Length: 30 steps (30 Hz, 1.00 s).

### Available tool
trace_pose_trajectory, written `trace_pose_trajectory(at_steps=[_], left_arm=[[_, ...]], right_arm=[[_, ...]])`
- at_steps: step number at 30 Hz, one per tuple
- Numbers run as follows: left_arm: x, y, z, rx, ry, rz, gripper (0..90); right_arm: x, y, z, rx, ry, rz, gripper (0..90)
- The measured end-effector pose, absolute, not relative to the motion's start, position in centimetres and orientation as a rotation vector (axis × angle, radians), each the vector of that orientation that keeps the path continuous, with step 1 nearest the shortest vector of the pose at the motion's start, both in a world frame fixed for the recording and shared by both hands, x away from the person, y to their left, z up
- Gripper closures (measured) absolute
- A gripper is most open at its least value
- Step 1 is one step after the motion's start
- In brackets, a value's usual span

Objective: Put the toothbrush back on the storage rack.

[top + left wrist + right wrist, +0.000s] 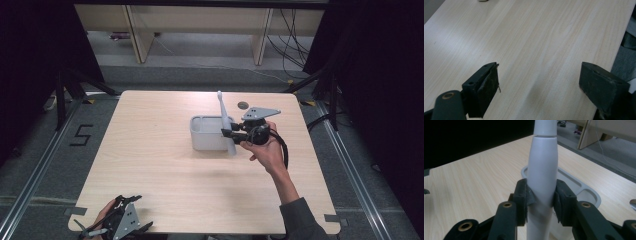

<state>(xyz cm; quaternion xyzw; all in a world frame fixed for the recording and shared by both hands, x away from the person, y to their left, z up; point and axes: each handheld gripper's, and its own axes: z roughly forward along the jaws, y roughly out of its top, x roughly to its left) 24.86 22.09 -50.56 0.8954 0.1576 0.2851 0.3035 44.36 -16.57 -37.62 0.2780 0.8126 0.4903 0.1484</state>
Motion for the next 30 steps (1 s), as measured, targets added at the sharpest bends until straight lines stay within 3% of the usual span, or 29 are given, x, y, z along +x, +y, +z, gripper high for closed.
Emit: trace_pose_trajectory(at_steps=[30], left_arm=[[24.9, 22.0, -50.6, 2.367, 0.419, 0.746, 15.6]], right_arm=[[47.1, -13.3, -33.7, 0.796, 2.244, 1.508, 66.9]])
